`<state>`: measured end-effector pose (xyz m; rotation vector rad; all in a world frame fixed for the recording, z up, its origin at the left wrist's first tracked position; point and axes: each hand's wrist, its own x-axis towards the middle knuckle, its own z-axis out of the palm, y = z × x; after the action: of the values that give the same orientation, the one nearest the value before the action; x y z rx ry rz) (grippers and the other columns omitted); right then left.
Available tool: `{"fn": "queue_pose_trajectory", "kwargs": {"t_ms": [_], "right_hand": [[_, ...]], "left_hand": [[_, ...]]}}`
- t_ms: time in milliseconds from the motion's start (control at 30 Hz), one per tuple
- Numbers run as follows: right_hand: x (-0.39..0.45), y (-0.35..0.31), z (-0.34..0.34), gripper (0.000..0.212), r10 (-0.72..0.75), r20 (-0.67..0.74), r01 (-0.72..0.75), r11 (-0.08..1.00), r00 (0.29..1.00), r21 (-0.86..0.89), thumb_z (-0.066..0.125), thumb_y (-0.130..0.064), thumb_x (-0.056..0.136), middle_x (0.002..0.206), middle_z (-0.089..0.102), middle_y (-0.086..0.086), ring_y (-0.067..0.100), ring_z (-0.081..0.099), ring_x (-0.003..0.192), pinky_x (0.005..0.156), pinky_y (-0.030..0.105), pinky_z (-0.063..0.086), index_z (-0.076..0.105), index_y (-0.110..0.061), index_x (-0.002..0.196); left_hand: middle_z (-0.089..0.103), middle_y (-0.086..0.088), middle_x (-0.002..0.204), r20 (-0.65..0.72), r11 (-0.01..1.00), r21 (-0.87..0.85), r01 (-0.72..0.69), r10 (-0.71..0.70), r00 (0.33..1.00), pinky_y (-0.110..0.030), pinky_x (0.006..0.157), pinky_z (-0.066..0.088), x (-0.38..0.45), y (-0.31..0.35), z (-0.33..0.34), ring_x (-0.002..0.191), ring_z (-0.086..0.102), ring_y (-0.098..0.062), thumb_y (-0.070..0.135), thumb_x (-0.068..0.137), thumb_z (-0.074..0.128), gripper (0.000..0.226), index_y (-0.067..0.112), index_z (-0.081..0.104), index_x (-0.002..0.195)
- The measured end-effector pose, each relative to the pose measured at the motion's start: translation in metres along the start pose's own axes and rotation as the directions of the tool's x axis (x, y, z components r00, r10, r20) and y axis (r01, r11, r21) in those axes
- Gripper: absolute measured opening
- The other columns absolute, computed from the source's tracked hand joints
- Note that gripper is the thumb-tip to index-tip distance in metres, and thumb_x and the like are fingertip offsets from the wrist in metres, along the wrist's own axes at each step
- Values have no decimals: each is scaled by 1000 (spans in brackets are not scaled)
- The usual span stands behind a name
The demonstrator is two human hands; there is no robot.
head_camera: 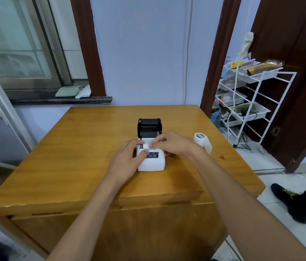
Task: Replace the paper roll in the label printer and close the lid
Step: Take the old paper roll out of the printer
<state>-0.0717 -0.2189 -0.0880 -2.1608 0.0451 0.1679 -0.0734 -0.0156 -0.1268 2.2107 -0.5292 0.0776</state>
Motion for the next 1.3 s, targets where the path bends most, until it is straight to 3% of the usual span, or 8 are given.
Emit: {"fn": "queue_pose_trajectory", "kwargs": {"t_ms": [100, 233, 600, 833, 1067, 1200, 1300], "right_hand": [[2, -6, -5, 15, 48, 75, -45, 998, 996, -41, 74, -40, 96, 98, 68, 6, 18, 63, 88, 83, 33, 59, 76, -25, 98], [1, -7, -4, 14, 60, 80, -49, 990, 995, -133, 69, -42, 99, 99, 67, 4, 18, 61, 90, 74, 28, 54, 71, -30, 93], [-12, 6, 3, 27, 20, -13, -18, 987, 1000, 158, 70, -36, 99, 95, 71, -2, 13, 62, 84, 56, 8, 47, 77, -15, 115], [-25, 7, 5, 27, 18, -68, 0, 965, 998, 261, 68, -38, 101, 109, 78, 4, 7, 64, 85, 71, 17, 49, 78, -20, 119], [-30, 19, 9, 27, -61, -109, 89, 958, 992, 273, 66, -42, 101, 117, 76, 2, 16, 68, 107, 96, 31, 52, 75, -27, 123], [-31, 23, 14, 21, -88, -201, 145, 947, 976, 288, 67, -36, 102, 91, 63, 0, 8, 59, 84, 81, 20, 49, 76, -24, 116], [-31, 28, 23, 18, -82, -327, 198, 920, 941, 339, 71, -32, 99, 90, 69, 1, 6, 61, 78, 75, 22, 51, 77, -19, 111]], "left_hand": [[57, 11, 143, -4, 1000, 2, 8, -8, 1000, -40, 101, 50, 0, -2, 1, 123, 57, -14, 46, 101, 56, 37, 32, 60, 135], [57, 13, 142, -15, 1000, -2, 14, -15, 1000, -42, 100, 52, 1, -2, 1, 121, 57, -11, 49, 99, 56, 38, 34, 60, 134], [59, 13, 139, -11, 999, -30, 21, -21, 1000, -44, 99, 53, 2, -4, 2, 120, 60, -14, 54, 94, 55, 41, 35, 60, 131], [58, 16, 134, -6, 998, -55, 33, -33, 999, -45, 99, 52, 3, -4, 2, 119, 60, -12, 50, 97, 58, 33, 36, 62, 126], [55, 19, 126, -11, 1000, -20, 23, -24, 1000, -42, 95, 54, 3, -4, 2, 115, 58, -10, 47, 99, 58, 23, 38, 62, 120], [55, 19, 127, -9, 999, -35, 21, -21, 1000, -44, 97, 54, 3, -5, 3, 115, 58, -10, 47, 99, 57, 22, 39, 63, 119], [57, 17, 130, -4, 998, -62, 7, -7, 1000, -42, 98, 53, 2, -5, 2, 118, 59, -11, 48, 99, 57, 27, 42, 63, 124]]}}
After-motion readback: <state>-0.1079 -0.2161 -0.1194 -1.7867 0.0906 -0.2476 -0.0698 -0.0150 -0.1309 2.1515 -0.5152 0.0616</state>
